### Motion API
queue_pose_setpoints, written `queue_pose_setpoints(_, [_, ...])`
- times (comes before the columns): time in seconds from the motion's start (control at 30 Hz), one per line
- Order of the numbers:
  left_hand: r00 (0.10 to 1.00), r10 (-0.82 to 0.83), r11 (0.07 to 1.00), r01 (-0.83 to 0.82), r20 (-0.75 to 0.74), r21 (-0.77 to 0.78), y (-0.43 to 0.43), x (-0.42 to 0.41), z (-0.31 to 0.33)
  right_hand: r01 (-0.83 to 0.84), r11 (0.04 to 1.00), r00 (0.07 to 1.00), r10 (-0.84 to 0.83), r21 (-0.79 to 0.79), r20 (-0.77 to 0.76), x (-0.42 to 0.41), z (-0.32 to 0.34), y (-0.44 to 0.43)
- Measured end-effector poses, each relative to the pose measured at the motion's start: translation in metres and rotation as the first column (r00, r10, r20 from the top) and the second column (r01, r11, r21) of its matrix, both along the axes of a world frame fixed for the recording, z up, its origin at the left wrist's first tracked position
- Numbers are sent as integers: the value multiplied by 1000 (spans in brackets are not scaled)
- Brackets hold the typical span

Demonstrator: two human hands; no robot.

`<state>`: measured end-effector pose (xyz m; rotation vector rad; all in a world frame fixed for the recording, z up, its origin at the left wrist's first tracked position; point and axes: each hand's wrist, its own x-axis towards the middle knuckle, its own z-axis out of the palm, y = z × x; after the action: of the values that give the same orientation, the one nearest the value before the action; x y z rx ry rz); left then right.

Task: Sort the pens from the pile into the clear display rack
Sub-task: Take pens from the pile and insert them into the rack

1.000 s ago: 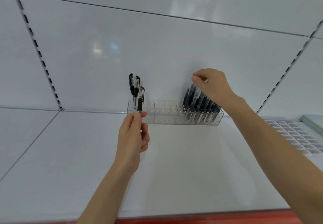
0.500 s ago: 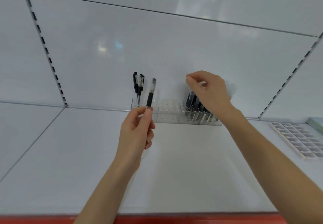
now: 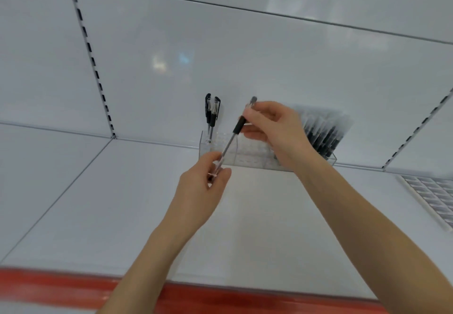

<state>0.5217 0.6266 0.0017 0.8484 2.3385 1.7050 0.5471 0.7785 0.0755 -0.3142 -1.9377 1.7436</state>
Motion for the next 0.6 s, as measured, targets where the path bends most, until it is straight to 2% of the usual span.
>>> queue_pose_setpoints(0.07, [985, 12, 969, -55, -175, -241, -13, -5, -14, 125, 989, 990, -118, 82, -82, -9, 8, 5])
queue_pose_setpoints(0.13, [945, -44, 869, -124, -325, -480, -23, -8, -28, 194, 967, 975, -171, 163, -145, -20, 11, 7])
queue_pose_setpoints(0.17, [934, -79, 795, -152, -348, -587, -26, -9, -33, 205, 958, 971, -175, 198, -161, -27, 11, 6])
queue_pose_setpoints(0.23, [946, -136, 617, -152, -295, -772, -29, -10, -42, 200, 945, 972, -158, 260, -176, -40, 9, 2])
queue_pose_setpoints(0.27, [952, -153, 558, -137, -264, -818, -29, -9, -45, 198, 935, 972, -148, 295, -182, -46, 7, -1])
queue_pose_setpoints(0.3, [954, -165, 538, -126, -251, -834, -29, -9, -46, 198, 922, 972, -141, 333, -188, -52, 4, -2])
queue_pose_setpoints(0.43, [953, -172, 519, -128, -250, -845, -28, -7, -46, 161, 903, 982, -106, 399, -158, -64, -3, -6])
queue_pose_setpoints(0.6, [948, -172, 523, -144, -269, -840, -28, -7, -47, 78, 848, 997, -70, 525, -35, -73, -18, -9])
